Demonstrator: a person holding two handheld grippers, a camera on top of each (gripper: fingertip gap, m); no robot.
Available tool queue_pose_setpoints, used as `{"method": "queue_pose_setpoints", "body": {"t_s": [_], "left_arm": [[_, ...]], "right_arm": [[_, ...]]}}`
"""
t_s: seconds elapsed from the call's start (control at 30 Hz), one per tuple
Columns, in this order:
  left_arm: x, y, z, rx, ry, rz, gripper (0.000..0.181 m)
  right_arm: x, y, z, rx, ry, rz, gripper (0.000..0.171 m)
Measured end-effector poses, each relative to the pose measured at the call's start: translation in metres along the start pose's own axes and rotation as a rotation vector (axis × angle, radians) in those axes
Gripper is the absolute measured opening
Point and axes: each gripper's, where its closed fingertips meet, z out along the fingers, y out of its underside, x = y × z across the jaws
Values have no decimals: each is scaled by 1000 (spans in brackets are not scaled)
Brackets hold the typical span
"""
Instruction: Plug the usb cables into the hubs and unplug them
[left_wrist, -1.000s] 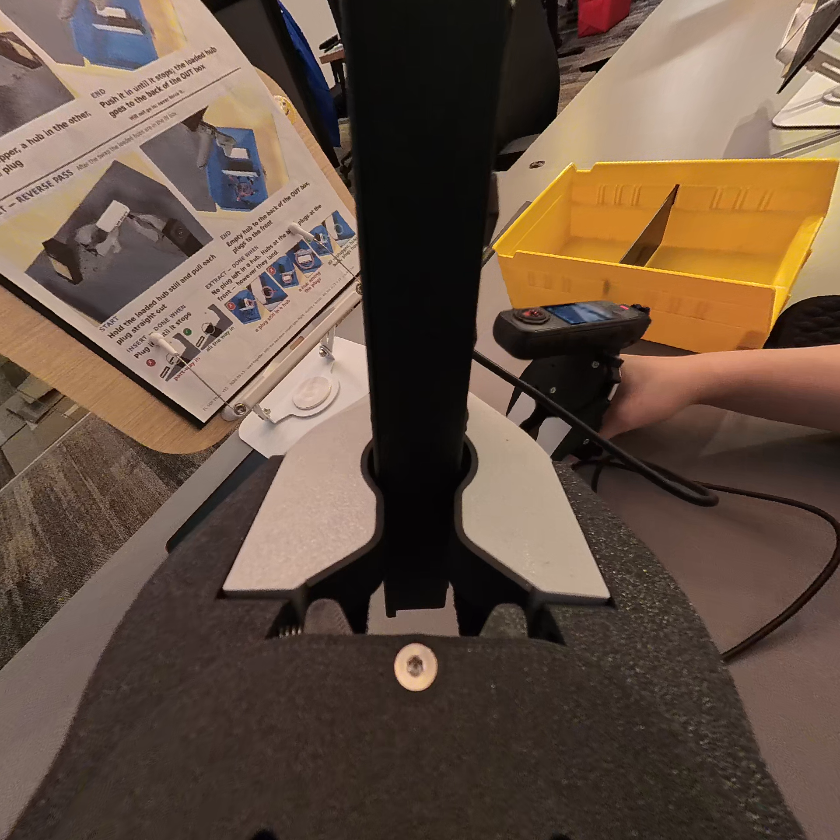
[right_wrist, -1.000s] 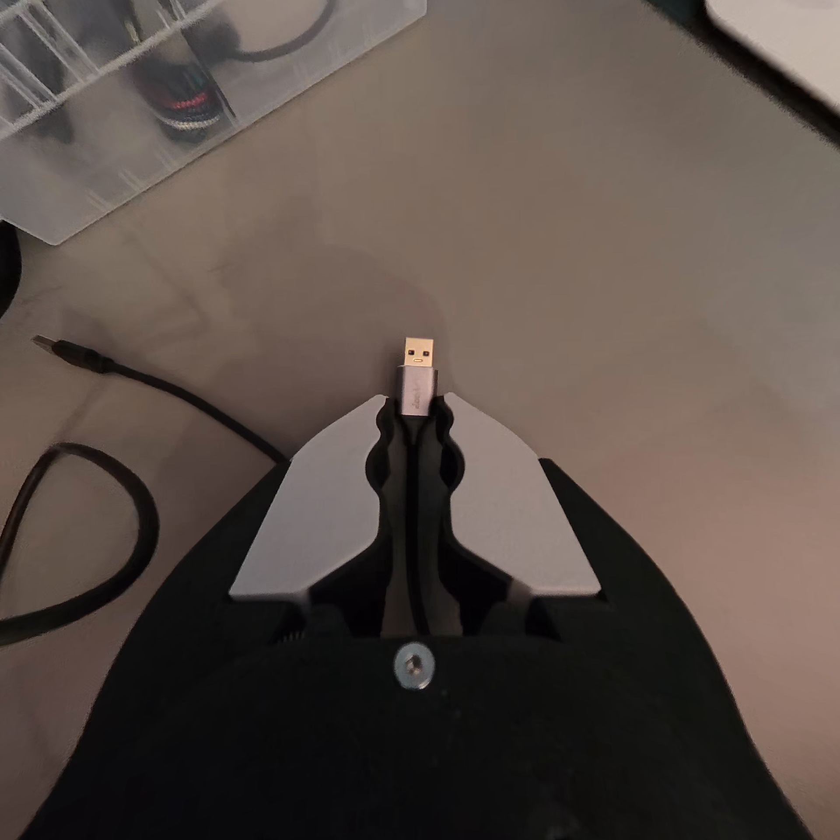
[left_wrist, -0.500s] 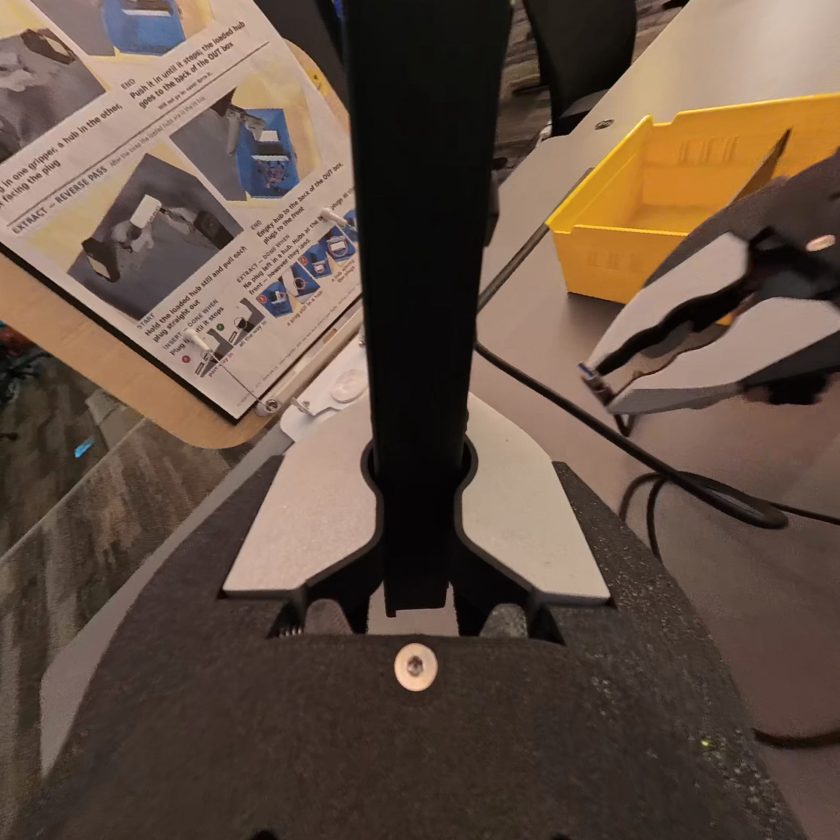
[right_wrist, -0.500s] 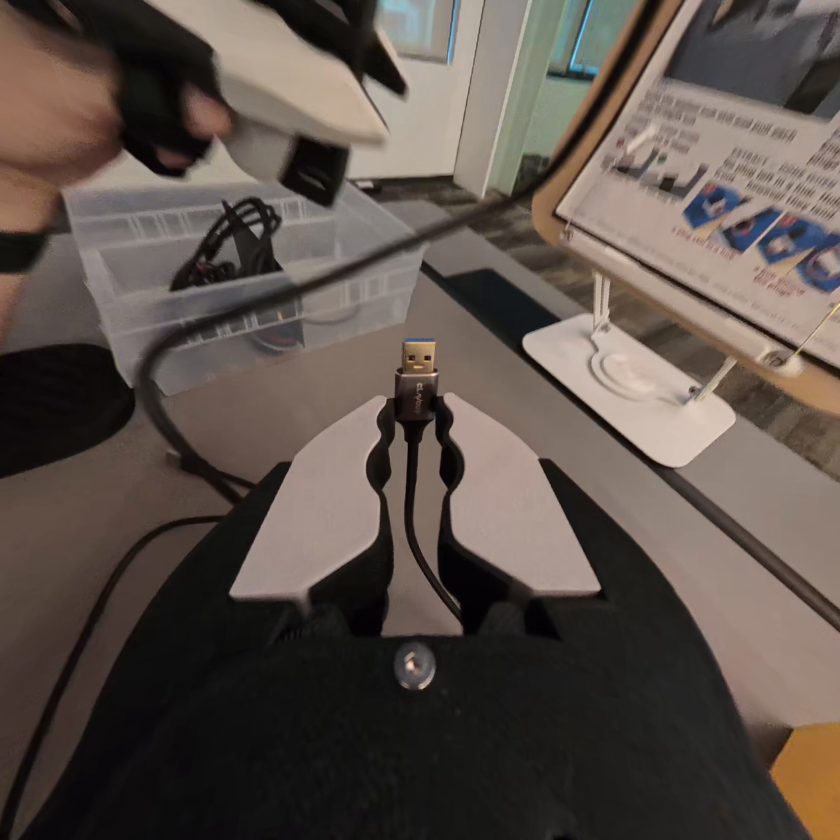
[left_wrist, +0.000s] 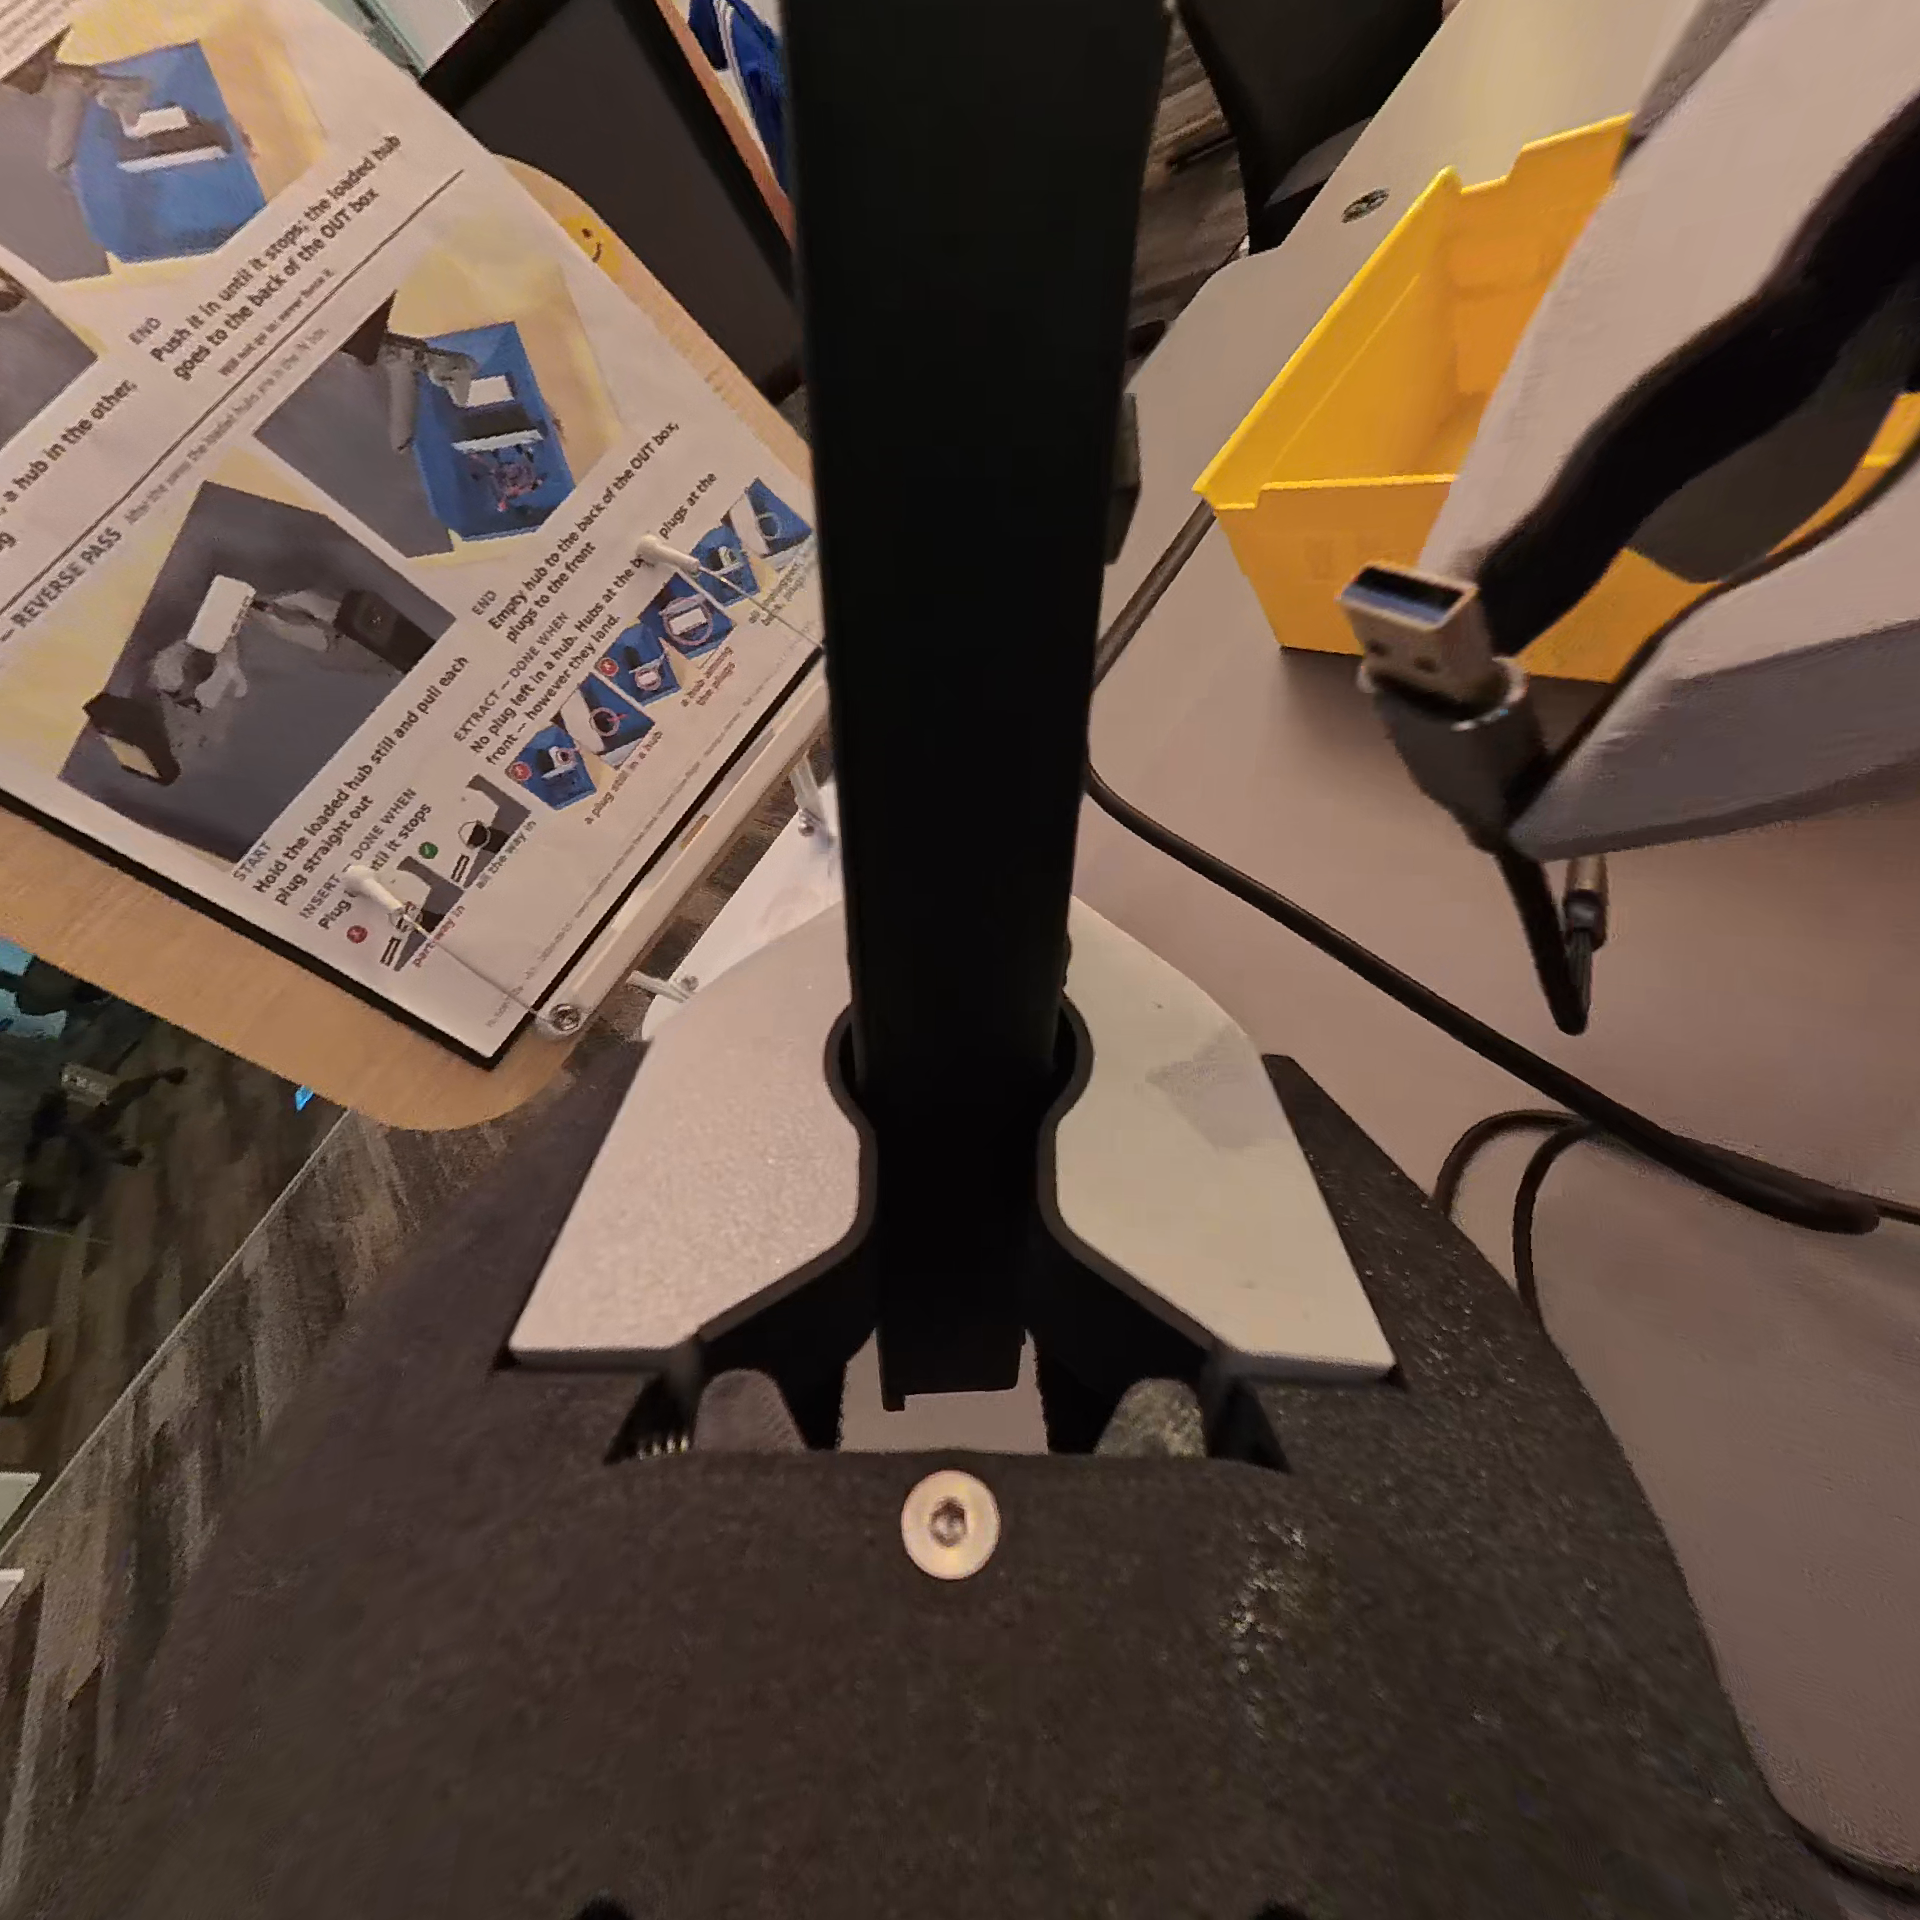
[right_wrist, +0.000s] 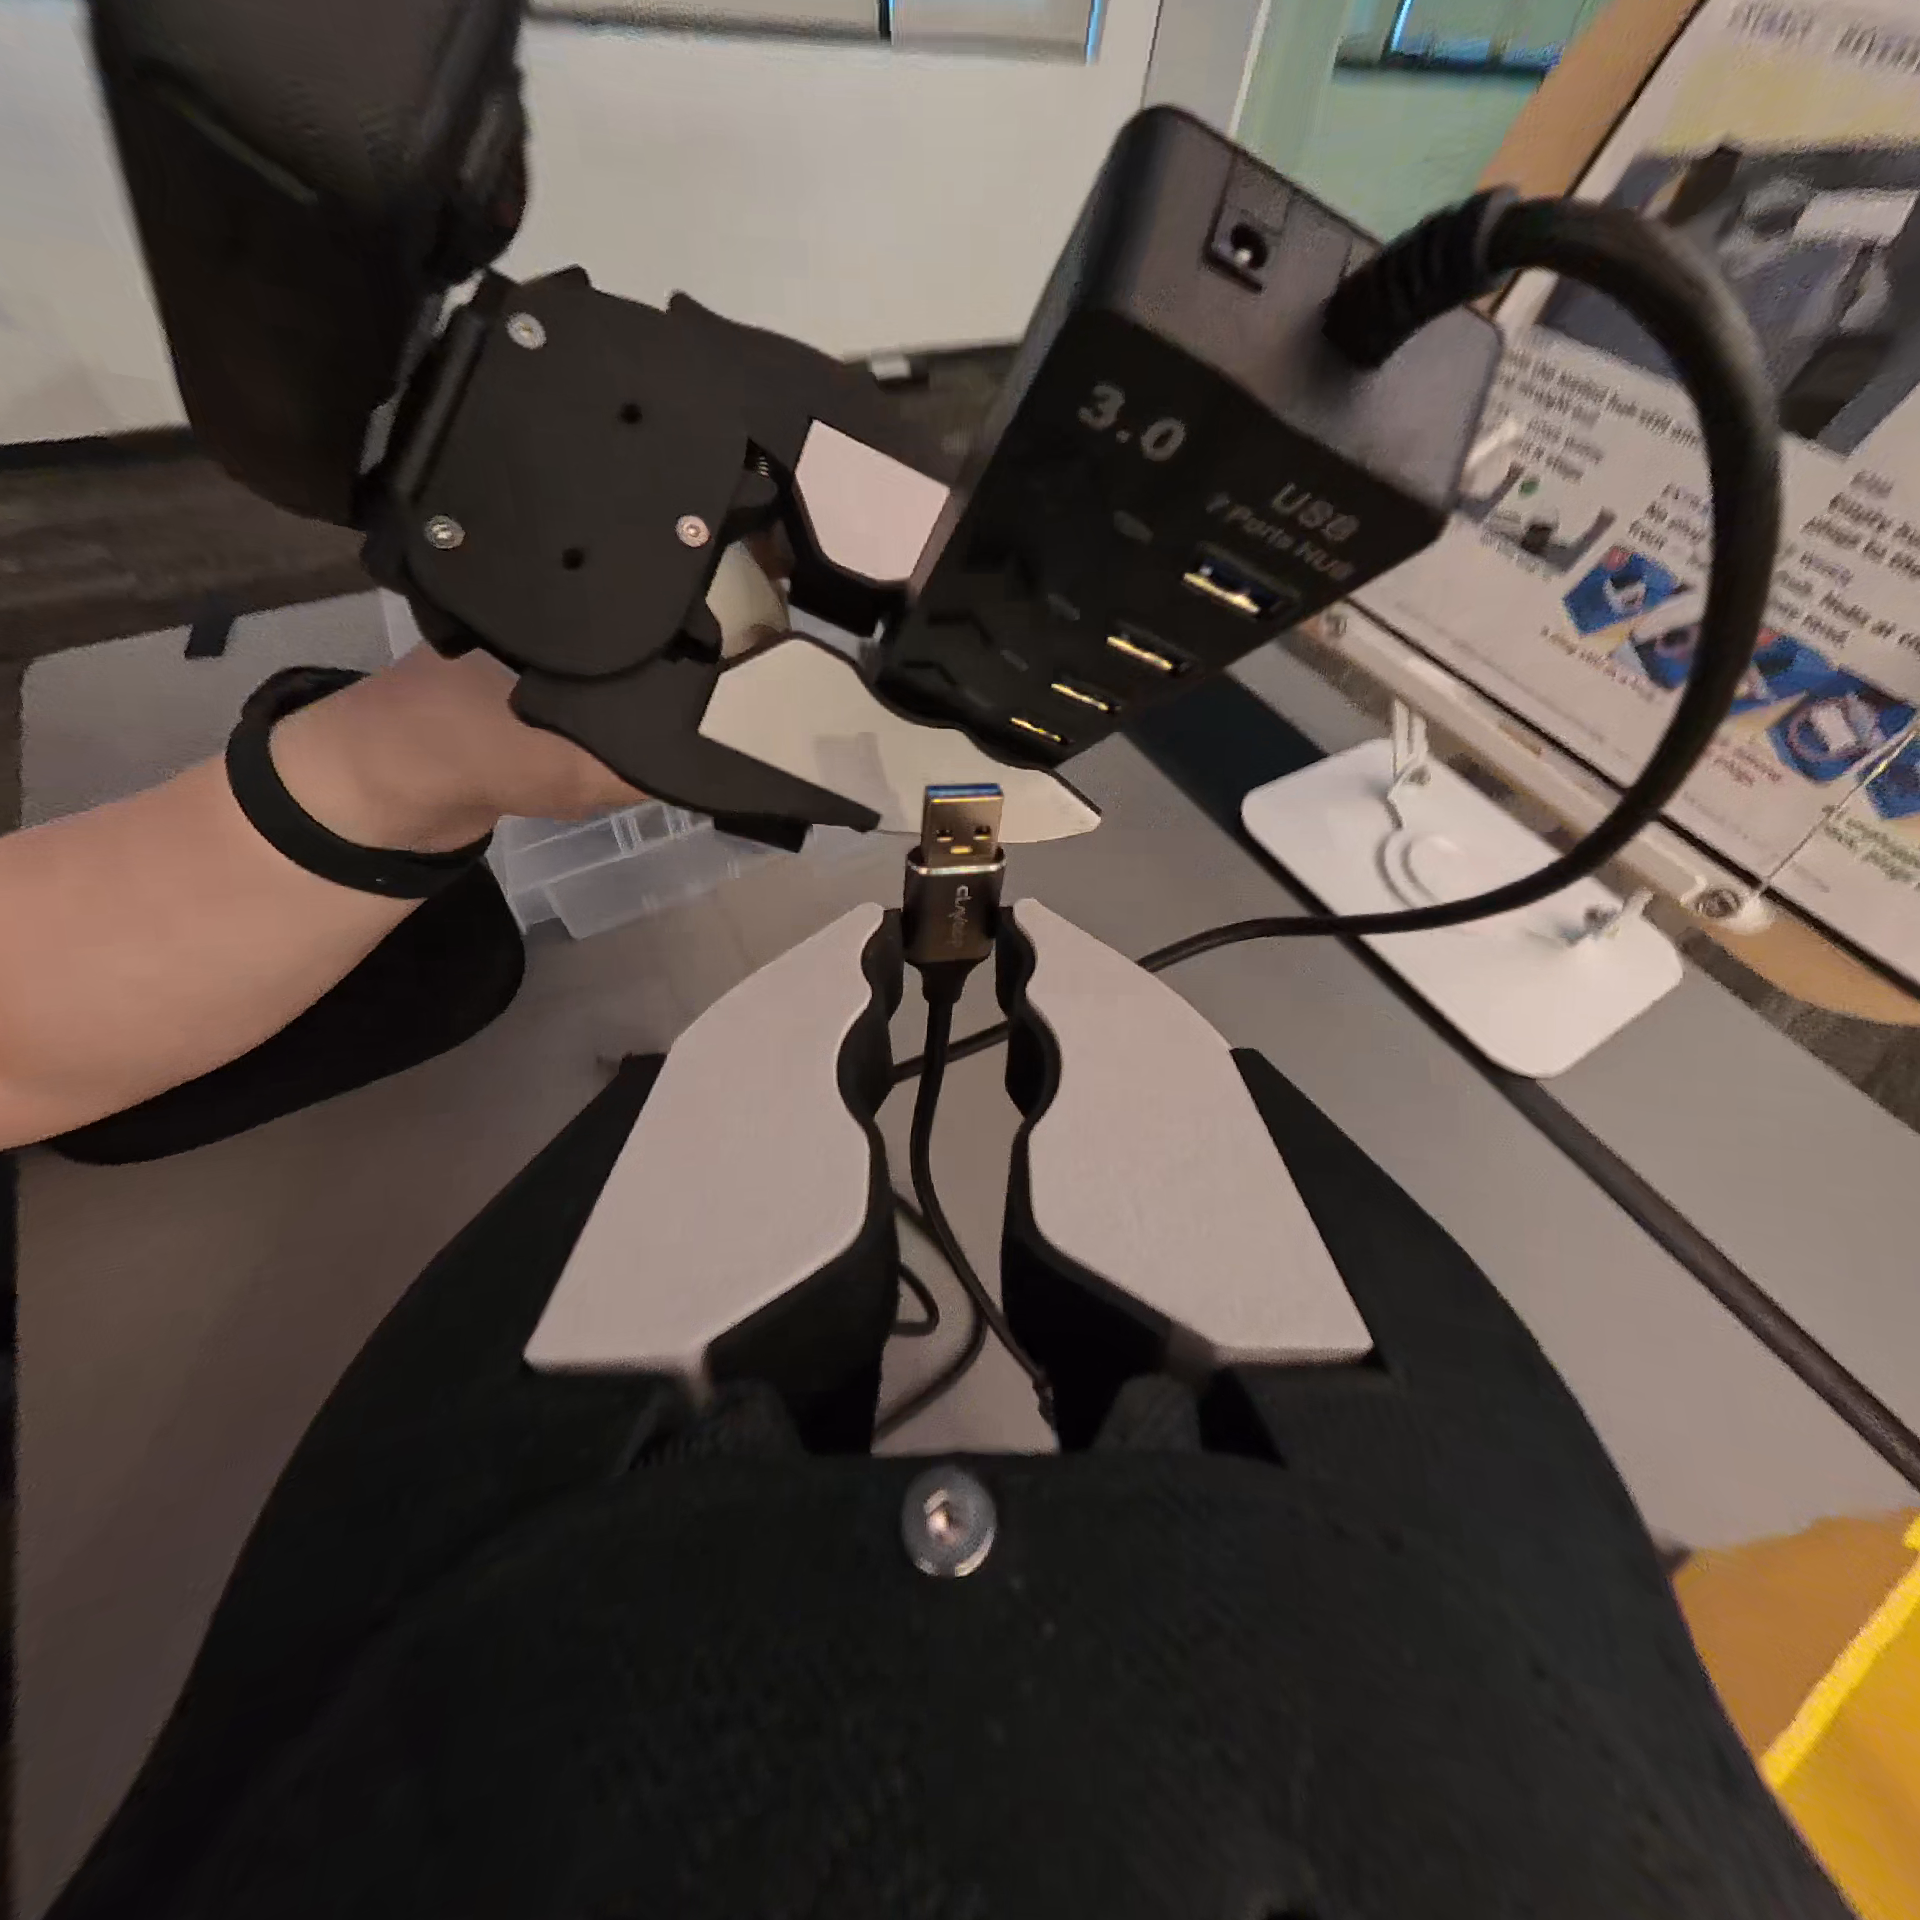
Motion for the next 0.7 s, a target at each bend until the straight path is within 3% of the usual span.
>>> {"method": "queue_pose_setpoints", "body": {"t_s": [0.17, 0.7], "left_arm": [[9, -3, 3, 9, 32, -1, 26], [18, -6, 4, 7, 51, 16, 26]], "right_arm": [[8, 5, 1, -147, 5, 77, 18], [17, 7, 0, -225, 7, 182, 18]]}}
